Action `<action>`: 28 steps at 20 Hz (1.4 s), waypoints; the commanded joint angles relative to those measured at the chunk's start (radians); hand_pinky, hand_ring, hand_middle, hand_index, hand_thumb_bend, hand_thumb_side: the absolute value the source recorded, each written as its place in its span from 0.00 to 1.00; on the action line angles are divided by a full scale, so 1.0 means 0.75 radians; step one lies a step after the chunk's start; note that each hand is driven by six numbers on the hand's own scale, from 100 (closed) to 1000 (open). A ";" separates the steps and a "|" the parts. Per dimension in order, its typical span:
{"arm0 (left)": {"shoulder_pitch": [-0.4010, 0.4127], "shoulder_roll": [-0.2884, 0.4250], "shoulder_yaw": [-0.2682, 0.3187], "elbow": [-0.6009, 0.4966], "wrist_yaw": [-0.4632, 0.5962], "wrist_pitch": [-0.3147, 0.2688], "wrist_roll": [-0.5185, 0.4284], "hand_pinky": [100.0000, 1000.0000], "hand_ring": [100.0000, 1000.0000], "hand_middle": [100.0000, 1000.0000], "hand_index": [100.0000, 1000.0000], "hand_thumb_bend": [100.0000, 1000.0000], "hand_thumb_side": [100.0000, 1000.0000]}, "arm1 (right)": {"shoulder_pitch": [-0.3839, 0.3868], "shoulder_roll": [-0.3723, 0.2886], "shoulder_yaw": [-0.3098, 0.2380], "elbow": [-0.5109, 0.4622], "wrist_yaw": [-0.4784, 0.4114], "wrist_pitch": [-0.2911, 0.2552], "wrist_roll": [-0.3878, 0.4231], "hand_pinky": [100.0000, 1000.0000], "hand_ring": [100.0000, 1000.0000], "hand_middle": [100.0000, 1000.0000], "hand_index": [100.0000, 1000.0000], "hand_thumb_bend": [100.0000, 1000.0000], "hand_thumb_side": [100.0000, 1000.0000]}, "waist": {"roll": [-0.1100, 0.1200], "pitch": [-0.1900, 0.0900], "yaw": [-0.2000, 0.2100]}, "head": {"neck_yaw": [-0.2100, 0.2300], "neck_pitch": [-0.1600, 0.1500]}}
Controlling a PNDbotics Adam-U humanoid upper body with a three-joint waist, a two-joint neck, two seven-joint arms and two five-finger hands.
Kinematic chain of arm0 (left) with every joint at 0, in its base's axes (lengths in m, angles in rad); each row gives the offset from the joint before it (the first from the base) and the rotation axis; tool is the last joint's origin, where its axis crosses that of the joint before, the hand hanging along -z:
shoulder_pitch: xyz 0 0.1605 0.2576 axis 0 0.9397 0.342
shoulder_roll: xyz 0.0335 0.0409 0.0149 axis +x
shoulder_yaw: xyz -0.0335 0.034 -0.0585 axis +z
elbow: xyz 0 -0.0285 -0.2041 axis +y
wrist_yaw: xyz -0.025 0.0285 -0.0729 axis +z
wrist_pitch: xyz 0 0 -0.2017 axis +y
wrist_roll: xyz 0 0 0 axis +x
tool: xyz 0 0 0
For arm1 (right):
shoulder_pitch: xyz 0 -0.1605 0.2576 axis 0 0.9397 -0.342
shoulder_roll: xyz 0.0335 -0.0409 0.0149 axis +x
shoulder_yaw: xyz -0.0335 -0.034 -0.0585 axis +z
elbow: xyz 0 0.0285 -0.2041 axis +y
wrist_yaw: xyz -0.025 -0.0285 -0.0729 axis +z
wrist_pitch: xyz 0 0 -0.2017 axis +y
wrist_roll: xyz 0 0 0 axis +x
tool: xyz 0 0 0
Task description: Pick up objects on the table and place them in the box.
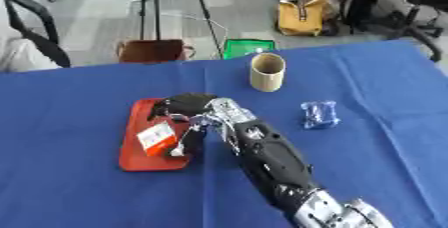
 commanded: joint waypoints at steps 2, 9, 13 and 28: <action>-0.005 0.020 0.011 -0.024 0.001 -0.001 0.001 0.37 0.60 0.62 0.82 0.42 0.86 | -0.018 -0.047 -0.011 -0.090 -0.082 0.011 -0.013 0.85 0.86 0.88 0.90 0.57 0.33 | 0.004 -0.029 -0.005 | 0.004 0.002; 0.004 0.022 0.012 -0.022 0.000 -0.001 0.002 0.37 0.60 0.62 0.82 0.42 0.86 | -0.008 -0.095 0.003 -0.238 -0.268 0.034 0.072 0.87 0.86 0.87 0.89 0.57 0.35 | 0.009 -0.040 -0.026 | 0.010 0.004; 0.013 0.023 0.012 -0.018 -0.001 0.000 0.002 0.37 0.60 0.62 0.82 0.42 0.86 | 0.013 -0.136 0.004 -0.385 -0.470 0.078 0.131 0.87 0.86 0.84 0.89 0.55 0.35 | 0.011 -0.048 -0.042 | 0.015 0.008; 0.040 0.025 0.023 -0.012 -0.008 -0.002 0.011 0.37 0.60 0.63 0.82 0.43 0.86 | 0.224 -0.317 0.045 -0.810 -0.804 0.113 0.054 0.81 0.86 0.84 0.86 0.48 0.30 | 0.018 -0.060 -0.122 | 0.068 0.013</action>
